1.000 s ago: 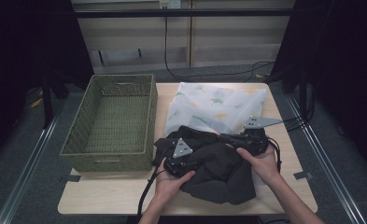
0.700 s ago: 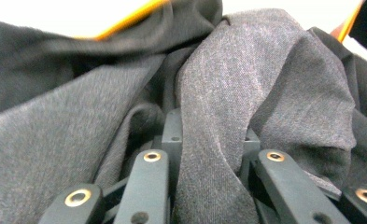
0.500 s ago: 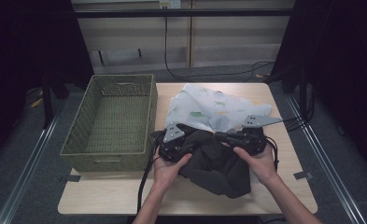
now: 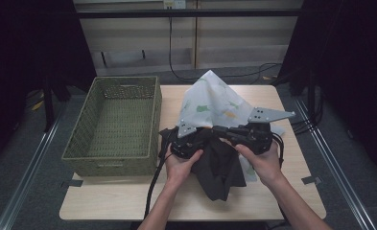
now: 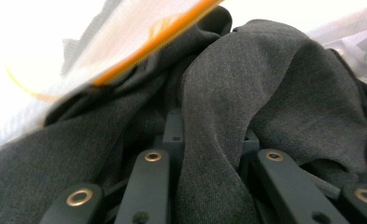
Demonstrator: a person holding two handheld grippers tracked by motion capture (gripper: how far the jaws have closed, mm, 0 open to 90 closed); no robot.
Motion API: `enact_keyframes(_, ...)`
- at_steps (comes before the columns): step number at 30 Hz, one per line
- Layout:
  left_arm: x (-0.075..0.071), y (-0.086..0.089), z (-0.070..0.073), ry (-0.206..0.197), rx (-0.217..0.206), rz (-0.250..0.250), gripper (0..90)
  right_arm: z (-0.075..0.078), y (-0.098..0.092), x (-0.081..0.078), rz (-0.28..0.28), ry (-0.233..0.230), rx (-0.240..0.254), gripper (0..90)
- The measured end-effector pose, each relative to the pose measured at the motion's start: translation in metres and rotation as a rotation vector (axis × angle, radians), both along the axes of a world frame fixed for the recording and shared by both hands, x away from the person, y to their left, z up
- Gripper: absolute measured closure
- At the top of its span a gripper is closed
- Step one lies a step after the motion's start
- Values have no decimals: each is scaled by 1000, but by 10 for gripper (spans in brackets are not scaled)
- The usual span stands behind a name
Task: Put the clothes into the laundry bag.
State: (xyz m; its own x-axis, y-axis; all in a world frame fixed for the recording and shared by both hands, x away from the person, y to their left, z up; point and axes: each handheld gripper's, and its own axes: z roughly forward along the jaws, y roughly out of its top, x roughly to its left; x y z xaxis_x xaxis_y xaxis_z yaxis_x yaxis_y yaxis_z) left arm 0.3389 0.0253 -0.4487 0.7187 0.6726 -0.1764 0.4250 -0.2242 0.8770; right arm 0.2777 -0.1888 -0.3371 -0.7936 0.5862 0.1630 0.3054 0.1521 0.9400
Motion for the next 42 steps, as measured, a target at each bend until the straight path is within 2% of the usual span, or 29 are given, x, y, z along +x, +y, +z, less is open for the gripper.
enact_keyframes(4, 1, 8, 0, -8, -13, -12, 738, -23, -13, 1, -26, 41, -31, 897)
enact_keyframes(5, 2, 9, -1, -1, -11, -10, 737, -31, -17, 1, -42, 53, -49, 896)
enact_keyframes(6, 3, 10, -3, 0, -12, -17, 735, -47, -28, 3, -60, 87, -67, 890)
enact_keyframes(7, 3, 10, -5, 1, -8, -23, 735, -47, -28, 3, -60, 87, -67, 890)
enact_keyframes(8, 3, 8, -12, 14, -1, -40, 732, -60, -37, 3, -91, 107, -101, 850)
enact_keyframes(9, 3, 8, -12, 14, -1, -40, 730, -60, -37, 3, -91, 107, -101, 850)
enact_keyframes(13, 1, 1, -28, 44, 46, -77, 708, -78, -56, 1, -158, 144, -179, 722)
enact_keyframes(14, 1, 1, -31, 55, 50, -82, 693, -82, -61, 0, -174, 146, -201, 720)
enact_keyframes(15, 0, 0, -33, 52, 43, -89, 665, -86, -67, -3, -182, 155, -214, 703)
enact_keyframes(17, 0, -1, -33, 48, 65, -99, 585, -95, -77, -8, -209, 176, -237, 635)
enact_keyframes(20, -2, 0, -29, 49, 82, -117, 507, -101, -81, -10, -238, 178, -278, 586)
enact_keyframes(21, -4, 1, -26, 52, 70, -121, 398, -108, -83, -10, -240, 193, -280, 569)
enact_keyframes(23, -8, 6, -20, 58, 60, -137, 367, -109, -82, -9, -247, 190, -288, 562)
enact_keyframes(24, -11, 8, -15, 49, 53, -146, 287, -111, -79, -9, -244, 184, -312, 544)
enact_keyframes(25, -16, 11, -11, 32, 50, -149, 287, -111, -79, -9, -244, 184, -312, 544)
enact_keyframes(26, -21, 13, -6, 11, 46, -150, 215, -113, -76, -8, -238, 183, -333, 550)
enact_keyframes(27, -25, 15, -3, -11, 54, -161, 215, -113, -76, -8, -238, 183, -333, 550)
enact_keyframes(28, -28, 16, -1, -19, 79, -176, 134, -115, -75, -6, -252, 194, -334, 625)
enact_keyframes(29, -31, 16, -2, -17, 105, -186, 134, -115, -75, -6, -252, 194, -334, 625)
enact_keyframes(30, -32, 15, -4, -12, 141, -196, 100, -116, -76, -5, -259, 197, -333, 665)
enact_keyframes(31, -32, 13, -9, 1, 176, -207, 43, -116, -77, -3, -261, 206, -317, 777)
enact_keyframes(32, -32, 11, -15, 6, 202, -227, 43, -116, -77, -3, -261, 206, -317, 777)
enact_keyframes(34, -35, 6, -24, -6, 268, -252, 24, -116, -78, -3, -252, 215, -307, 850)
enact_keyframes(36, -38, -2, -30, -32, 347, -265, 5, -116, -77, -3, -250, 218, -302, 855)
enact_keyframes(37, -39, -6, -33, -37, 371, -273, 0, -117, -77, -2, -248, 218, -301, 857)
enact_keyframes(39, -38, -10, -40, -17, 414, -292, 0, -117, -78, -2, -244, 220, -293, 859)
enact_keyframes(40, -37, -13, -45, -14, 436, -274, 0, -116, -78, -1, -244, 217, -290, 858)
enact_keyframes(41, -37, -13, -46, -42, 478, -268, 22, -116, -78, -1, -239, 216, -283, 856)
enact_keyframes(42, -38, -14, -48, -59, 477, -246, 86, -115, -78, -1, -236, 212, -281, 856)
